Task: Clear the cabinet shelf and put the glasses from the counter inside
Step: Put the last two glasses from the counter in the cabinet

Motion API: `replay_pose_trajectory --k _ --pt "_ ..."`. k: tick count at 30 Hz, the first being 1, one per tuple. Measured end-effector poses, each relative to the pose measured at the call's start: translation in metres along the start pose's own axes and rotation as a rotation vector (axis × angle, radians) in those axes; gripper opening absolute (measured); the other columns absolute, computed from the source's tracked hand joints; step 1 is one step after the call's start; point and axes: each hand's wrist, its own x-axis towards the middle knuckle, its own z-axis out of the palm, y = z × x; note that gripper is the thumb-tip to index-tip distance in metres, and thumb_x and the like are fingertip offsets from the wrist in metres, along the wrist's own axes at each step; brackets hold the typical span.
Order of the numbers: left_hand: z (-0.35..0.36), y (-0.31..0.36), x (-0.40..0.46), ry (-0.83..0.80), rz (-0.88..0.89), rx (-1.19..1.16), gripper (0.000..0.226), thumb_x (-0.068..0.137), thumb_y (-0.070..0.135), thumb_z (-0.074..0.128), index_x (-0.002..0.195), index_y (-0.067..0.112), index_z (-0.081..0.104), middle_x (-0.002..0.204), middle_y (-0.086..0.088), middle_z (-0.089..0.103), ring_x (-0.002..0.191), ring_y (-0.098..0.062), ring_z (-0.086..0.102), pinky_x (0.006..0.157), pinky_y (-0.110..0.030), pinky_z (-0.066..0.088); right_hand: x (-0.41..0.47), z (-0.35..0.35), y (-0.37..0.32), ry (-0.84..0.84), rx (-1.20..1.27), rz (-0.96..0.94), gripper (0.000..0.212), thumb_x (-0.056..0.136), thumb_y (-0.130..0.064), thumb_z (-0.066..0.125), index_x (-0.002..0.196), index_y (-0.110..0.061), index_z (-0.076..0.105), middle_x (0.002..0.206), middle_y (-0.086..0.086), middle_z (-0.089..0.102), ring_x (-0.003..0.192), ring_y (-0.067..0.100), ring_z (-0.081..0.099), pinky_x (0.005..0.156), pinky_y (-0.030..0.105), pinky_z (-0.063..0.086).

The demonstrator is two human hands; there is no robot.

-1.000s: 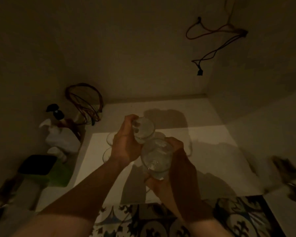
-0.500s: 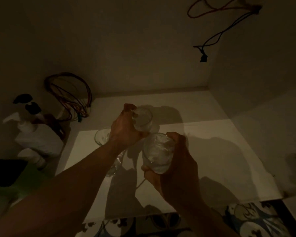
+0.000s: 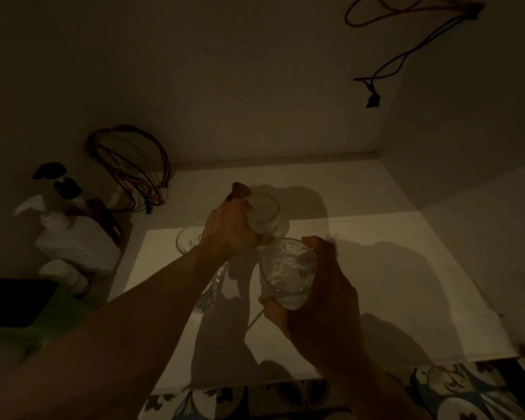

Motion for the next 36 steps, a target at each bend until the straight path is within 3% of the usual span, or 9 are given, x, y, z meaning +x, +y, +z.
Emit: replay_pose_trajectory --k 6,9,13,16,19,23,28,33,36 --pt "-0.002 -0.003 -0.004 -0.024 0.038 0.027 0.093 0.060 0.045 0.088 0.131 0.020 0.034 0.121 -0.002 0.062 0.103 -0.027 0.066 0.076 -0.033 0.048 0.000 0.006 0.000 -0.032 0.039 0.030 0.078 0.059 -0.046 0.086 0.122 -0.034 0.042 0.107 -0.016 0.065 0.090 0.004 0.066 0.069 0.018 0.056" --pt "-0.004 -0.002 -0.006 -0.046 0.043 0.005 0.101 0.059 0.045 0.091 0.137 0.022 0.030 0.124 0.000 0.060 0.106 -0.025 0.065 0.082 -0.035 0.051 -0.001 0.010 0.001 -0.051 0.056 0.062 0.082 0.060 -0.044 0.088 0.127 -0.034 0.042 0.114 -0.017 0.063 0.097 0.004 0.065 0.077 0.027 0.058" --pt "-0.022 -0.004 -0.009 -0.081 0.048 -0.207 0.121 0.056 0.053 0.092 0.149 0.028 0.018 0.134 -0.001 0.053 0.115 -0.022 0.060 0.092 -0.039 0.054 0.000 0.017 -0.001 -0.043 0.008 0.060 0.087 0.056 -0.046 0.089 0.127 -0.029 0.042 0.108 -0.016 0.063 0.090 0.005 0.066 0.071 0.025 0.057" --pt "-0.039 -0.017 -0.021 0.020 0.030 -0.338 0.100 0.066 0.063 0.082 0.144 0.036 0.027 0.130 0.007 0.053 0.115 -0.012 0.058 0.080 -0.023 0.051 0.002 0.028 -0.004 -0.075 0.030 0.125 0.093 0.053 -0.045 0.090 0.130 -0.034 0.039 0.113 -0.015 0.065 0.093 0.011 0.069 0.074 0.036 0.061" --pt "-0.044 -0.033 -0.037 0.161 0.046 -0.250 0.071 0.082 0.063 0.067 0.140 0.039 0.035 0.128 0.011 0.058 0.115 -0.003 0.056 0.077 -0.014 0.043 0.001 0.042 -0.003 -0.092 0.010 0.136 0.097 0.052 -0.043 0.092 0.130 -0.039 0.034 0.115 -0.018 0.063 0.092 0.007 0.066 0.073 0.029 0.058" --pt "-0.044 -0.038 -0.043 0.281 0.043 -0.244 0.058 0.089 0.057 0.061 0.138 0.033 0.041 0.130 0.010 0.059 0.115 0.001 0.053 0.074 -0.007 0.037 -0.002 0.055 0.000 -0.078 -0.016 0.149 0.096 0.054 -0.041 0.091 0.132 -0.036 0.035 0.114 -0.015 0.064 0.093 0.015 0.069 0.073 0.035 0.060" --pt "-0.049 -0.040 -0.046 0.318 0.091 -0.217 0.055 0.093 0.057 0.056 0.138 0.030 0.043 0.132 0.010 0.059 0.115 0.006 0.049 0.070 0.005 0.035 0.003 0.064 0.002 -0.046 -0.046 0.138 0.095 0.055 -0.032 0.091 0.132 -0.031 0.037 0.112 -0.016 0.061 0.085 0.008 0.065 0.061 0.010 0.045" --pt "-0.053 -0.042 -0.043 0.322 0.060 -0.238 0.053 0.093 0.060 0.052 0.138 0.034 0.043 0.135 0.012 0.058 0.122 -0.001 0.052 0.078 -0.003 0.033 0.007 0.070 0.008 -0.082 0.048 0.190 0.085 0.062 -0.050 0.073 0.137 -0.032 0.037 0.110 -0.008 0.067 0.084 0.013 0.072 0.066 0.037 0.062" --pt "-0.052 -0.042 -0.044 0.317 0.058 -0.258 0.052 0.093 0.062 0.049 0.137 0.035 0.043 0.135 0.013 0.058 0.124 -0.002 0.052 0.080 -0.008 0.035 0.008 0.070 0.009 -0.112 0.133 0.204 0.084 0.067 -0.044 0.078 0.140 -0.037 0.037 0.122 -0.004 0.065 0.094 0.013 0.070 0.076 0.037 0.062"
